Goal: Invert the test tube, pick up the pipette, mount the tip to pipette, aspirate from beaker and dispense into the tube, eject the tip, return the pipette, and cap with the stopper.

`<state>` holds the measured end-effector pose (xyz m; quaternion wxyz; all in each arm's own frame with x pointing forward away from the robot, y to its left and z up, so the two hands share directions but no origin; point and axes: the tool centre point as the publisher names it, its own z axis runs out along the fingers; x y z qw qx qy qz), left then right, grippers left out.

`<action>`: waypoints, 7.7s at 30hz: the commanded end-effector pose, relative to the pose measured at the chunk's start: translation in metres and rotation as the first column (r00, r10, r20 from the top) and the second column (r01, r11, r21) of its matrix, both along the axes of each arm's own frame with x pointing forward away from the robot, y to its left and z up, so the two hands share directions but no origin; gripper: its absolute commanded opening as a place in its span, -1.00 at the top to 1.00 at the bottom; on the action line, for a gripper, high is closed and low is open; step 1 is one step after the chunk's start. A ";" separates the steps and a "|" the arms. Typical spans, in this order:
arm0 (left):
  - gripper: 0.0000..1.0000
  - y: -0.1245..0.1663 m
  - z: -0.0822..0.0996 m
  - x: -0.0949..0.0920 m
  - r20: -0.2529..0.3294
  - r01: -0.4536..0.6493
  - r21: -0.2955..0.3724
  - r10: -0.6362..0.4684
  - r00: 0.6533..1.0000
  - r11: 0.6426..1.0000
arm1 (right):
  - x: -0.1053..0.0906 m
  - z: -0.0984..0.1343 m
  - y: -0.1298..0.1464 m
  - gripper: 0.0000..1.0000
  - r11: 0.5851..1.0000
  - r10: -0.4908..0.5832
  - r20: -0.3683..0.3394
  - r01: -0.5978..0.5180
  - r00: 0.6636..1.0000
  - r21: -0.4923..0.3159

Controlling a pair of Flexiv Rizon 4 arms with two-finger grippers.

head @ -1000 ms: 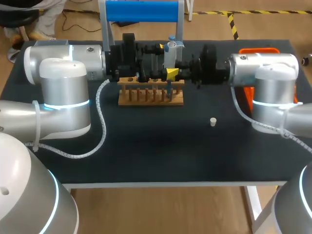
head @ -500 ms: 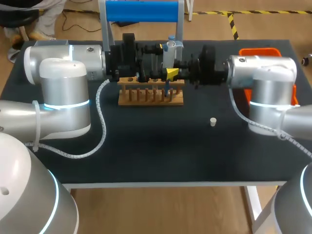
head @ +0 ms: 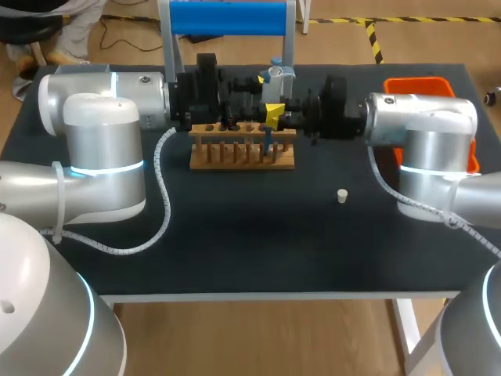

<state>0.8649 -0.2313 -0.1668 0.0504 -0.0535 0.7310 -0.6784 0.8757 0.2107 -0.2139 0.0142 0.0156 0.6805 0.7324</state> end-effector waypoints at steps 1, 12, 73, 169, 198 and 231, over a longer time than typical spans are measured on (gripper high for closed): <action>1.00 -0.001 -0.001 -0.001 0.002 -0.004 -0.005 0.004 1.000 1.000 | -0.001 0.000 0.000 1.00 1.000 -0.006 0.000 0.006 1.000 0.001; 1.00 -0.001 -0.001 -0.001 0.002 -0.004 -0.005 0.004 1.000 1.000 | -0.002 0.003 -0.002 1.00 1.000 0.003 0.013 -0.003 1.000 -0.004; 1.00 -0.001 -0.001 -0.001 0.002 -0.004 -0.005 0.004 1.000 1.000 | 0.205 0.041 -0.057 -1.00 0.929 -0.273 0.098 0.289 0.957 -0.233; 1.00 0.181 0.000 0.275 -0.038 -0.834 0.409 0.920 0.390 0.371 | 0.204 0.043 -0.059 -1.00 0.929 -0.272 0.098 0.288 0.957 -0.232; 1.00 0.193 -0.018 0.307 -0.008 -0.843 0.475 0.959 0.282 0.251 | 0.204 0.043 -0.059 -1.00 0.929 -0.272 0.098 0.288 0.957 -0.232; 0.29 0.187 -0.039 0.312 -0.035 -0.820 0.511 0.959 0.280 0.258 | 0.204 0.043 -0.059 -1.00 0.929 -0.272 0.098 0.288 0.957 -0.232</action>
